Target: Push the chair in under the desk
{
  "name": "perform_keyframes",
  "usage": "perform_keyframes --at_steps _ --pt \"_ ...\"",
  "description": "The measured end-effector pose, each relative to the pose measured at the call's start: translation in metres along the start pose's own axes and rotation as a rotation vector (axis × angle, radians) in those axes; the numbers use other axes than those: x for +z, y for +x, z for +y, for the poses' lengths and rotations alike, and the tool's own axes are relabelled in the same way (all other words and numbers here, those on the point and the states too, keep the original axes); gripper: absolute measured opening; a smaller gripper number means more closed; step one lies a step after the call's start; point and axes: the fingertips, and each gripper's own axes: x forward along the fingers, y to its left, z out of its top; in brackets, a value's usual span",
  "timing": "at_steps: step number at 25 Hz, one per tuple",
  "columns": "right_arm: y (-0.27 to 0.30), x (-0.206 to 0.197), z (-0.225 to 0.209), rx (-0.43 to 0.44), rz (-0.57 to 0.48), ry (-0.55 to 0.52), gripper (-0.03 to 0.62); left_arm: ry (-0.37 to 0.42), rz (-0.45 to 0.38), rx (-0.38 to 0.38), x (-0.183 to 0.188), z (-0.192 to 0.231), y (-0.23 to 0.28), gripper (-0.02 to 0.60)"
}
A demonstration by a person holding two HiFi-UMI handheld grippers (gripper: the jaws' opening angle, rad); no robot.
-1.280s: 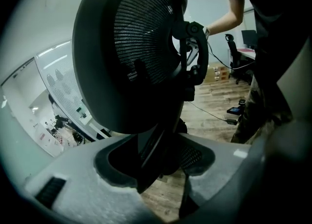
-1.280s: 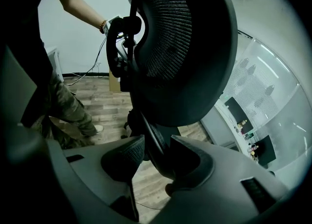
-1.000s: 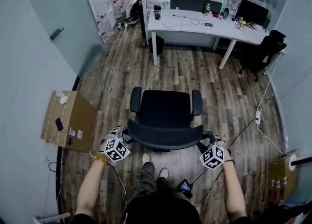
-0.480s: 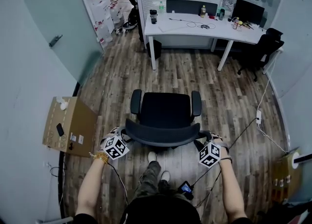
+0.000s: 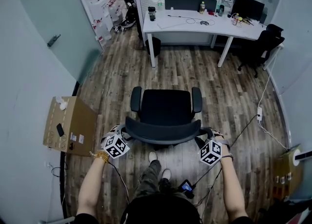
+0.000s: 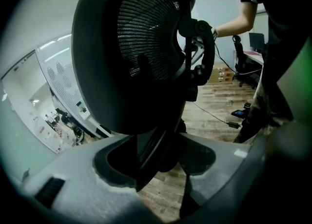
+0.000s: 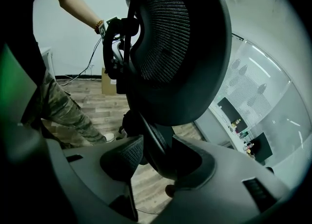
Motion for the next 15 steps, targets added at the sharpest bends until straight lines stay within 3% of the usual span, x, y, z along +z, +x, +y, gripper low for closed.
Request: perform_keyframes --at_steps 15 --pt "0.0042 0.0009 -0.0066 -0.006 0.01 -0.006 0.189 0.007 -0.001 -0.003 0.0034 0.0085 0.0041 0.239"
